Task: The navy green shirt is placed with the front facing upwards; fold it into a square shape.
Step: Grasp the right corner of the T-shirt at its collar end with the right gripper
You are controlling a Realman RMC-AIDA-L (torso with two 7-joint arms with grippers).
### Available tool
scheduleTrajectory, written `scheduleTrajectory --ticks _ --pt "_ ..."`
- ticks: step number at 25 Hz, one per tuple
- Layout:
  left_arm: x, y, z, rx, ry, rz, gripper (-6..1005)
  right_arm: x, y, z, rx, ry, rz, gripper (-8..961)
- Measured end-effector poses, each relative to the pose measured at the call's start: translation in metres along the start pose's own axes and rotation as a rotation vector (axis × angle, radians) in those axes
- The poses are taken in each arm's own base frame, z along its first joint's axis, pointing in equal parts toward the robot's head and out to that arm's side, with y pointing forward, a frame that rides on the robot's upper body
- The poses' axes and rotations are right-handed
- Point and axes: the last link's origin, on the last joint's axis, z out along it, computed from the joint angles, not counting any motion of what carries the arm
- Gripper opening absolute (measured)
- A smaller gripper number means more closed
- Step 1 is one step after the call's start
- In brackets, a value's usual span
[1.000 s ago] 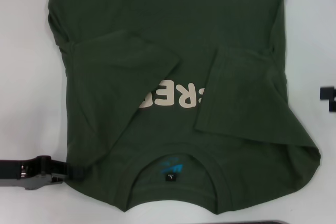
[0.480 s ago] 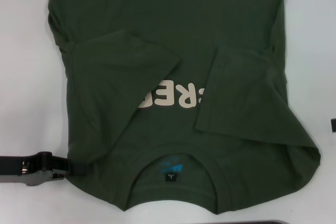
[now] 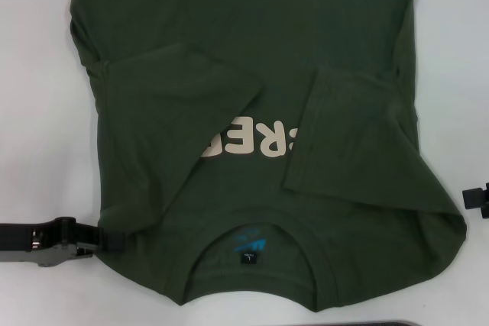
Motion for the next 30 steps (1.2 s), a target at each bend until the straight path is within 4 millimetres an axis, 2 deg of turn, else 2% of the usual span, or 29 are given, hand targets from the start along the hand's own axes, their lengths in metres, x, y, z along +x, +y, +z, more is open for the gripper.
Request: scheduleTrajectory --ticks 30 --pt "0.006 0.003 0.0 0.001 0.0 0.004 42 0.004 0.0 0.03 0.024 0.054 -0.033 862"
